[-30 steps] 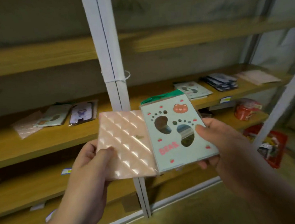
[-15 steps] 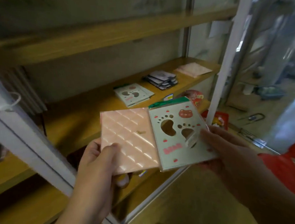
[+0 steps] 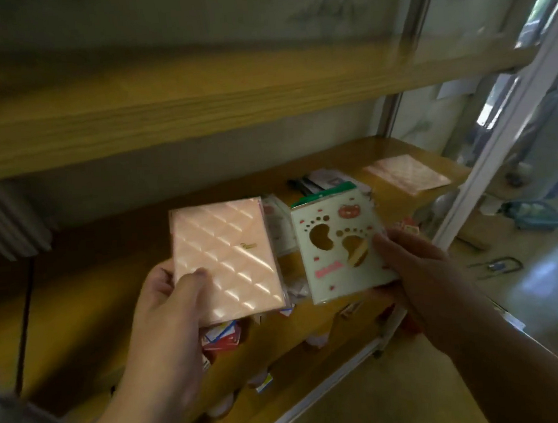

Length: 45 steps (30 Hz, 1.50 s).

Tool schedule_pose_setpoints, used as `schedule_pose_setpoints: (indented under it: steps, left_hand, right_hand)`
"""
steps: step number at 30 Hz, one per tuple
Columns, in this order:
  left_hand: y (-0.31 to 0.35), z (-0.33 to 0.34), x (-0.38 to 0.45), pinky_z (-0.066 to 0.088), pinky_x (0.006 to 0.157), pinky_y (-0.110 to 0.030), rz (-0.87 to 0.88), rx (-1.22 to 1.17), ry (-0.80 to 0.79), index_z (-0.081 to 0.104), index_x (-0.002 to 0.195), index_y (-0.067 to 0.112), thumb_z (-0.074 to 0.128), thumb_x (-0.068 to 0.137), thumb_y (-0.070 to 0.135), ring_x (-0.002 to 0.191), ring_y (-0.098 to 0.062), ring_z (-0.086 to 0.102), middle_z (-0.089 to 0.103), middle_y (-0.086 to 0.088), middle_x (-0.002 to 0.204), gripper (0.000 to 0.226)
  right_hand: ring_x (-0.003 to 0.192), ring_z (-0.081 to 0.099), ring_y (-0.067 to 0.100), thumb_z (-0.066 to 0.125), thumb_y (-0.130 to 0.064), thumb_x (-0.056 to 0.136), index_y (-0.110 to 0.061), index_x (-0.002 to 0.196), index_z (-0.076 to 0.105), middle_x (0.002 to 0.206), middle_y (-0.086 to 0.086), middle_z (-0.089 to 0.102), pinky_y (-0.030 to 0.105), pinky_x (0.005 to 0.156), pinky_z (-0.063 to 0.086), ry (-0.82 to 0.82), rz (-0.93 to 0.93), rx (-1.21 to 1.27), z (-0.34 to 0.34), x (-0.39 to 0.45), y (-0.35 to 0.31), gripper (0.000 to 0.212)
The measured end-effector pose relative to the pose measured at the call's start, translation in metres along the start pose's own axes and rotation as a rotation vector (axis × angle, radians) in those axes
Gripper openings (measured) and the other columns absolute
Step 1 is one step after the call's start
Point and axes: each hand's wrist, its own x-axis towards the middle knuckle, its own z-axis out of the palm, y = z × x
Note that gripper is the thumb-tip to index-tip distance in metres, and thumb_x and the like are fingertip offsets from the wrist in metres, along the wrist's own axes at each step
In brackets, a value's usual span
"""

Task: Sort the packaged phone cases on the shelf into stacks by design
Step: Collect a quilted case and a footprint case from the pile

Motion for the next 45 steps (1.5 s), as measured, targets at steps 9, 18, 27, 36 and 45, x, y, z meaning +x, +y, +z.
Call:
schedule_pose_setpoints:
  steps: [9, 18, 27, 36, 45]
  left_hand:
    - [0.008, 0.003, 0.036, 0.057, 0.062, -0.035, 0.02, -0.017, 0.071, 0.065, 0.107, 0.027, 0.061, 0.095, 0.02, 0.074, -0.02, 0.077, 0.078, -0.003, 0.09, 0.015]
    - [0.006, 0.017, 0.037, 0.055, 0.061, -0.033, 0.091, 0.01, 0.127, 0.063, 0.112, 0.023, 0.06, 0.095, 0.017, 0.074, -0.018, 0.077, 0.077, -0.005, 0.092, 0.018]
    - [-0.01, 0.078, 0.044, 0.056, 0.079, -0.046, 0.102, 0.042, 0.151, 0.067, 0.106, 0.021, 0.062, 0.093, 0.016, 0.093, -0.031, 0.072, 0.075, -0.011, 0.103, 0.015]
    - [-0.045, 0.214, 0.059, 0.05, 0.062, -0.032, 0.147, 0.049, 0.097, 0.063, 0.108, 0.009, 0.061, 0.092, 0.01, 0.072, -0.016, 0.07, 0.074, -0.009, 0.091, 0.017]
    - [-0.085, 0.385, 0.088, 0.057, 0.083, -0.044, 0.139, 0.177, -0.017, 0.057, 0.116, 0.022, 0.065, 0.09, 0.01, 0.098, -0.025, 0.07, 0.073, -0.004, 0.105, 0.029]
  right_hand:
    - [0.06, 0.061, 0.019, 0.055, -0.035, 0.095, -0.008, 0.092, 0.069, 0.075, 0.013, 0.066, 0.044, 0.065, 0.057, -0.069, -0.136, -0.538, 0.068, 0.127, 0.009, 0.031]
    - [0.059, 0.058, 0.008, 0.058, -0.05, 0.092, -0.02, 0.08, 0.058, 0.065, -0.005, 0.058, 0.034, 0.062, 0.052, -0.073, -0.415, -0.95, 0.065, 0.144, 0.001, 0.032]
    - [0.102, 0.053, 0.004, 0.058, -0.048, 0.092, -0.029, 0.128, 0.058, 0.115, -0.012, 0.054, 0.028, 0.089, 0.05, -0.118, -0.587, -0.946, -0.01, 0.15, 0.001, 0.041]
    - [0.123, 0.046, 0.009, 0.059, -0.048, 0.09, -0.028, 0.135, 0.051, 0.13, -0.01, 0.05, 0.025, 0.101, 0.04, -0.022, -0.644, -1.076, -0.147, 0.197, -0.02, 0.05]
    - [0.119, 0.049, 0.008, 0.056, -0.052, 0.091, -0.037, 0.139, 0.044, 0.132, -0.016, 0.048, 0.033, 0.099, 0.049, -0.059, -0.53, -1.028, -0.275, 0.254, -0.034, 0.052]
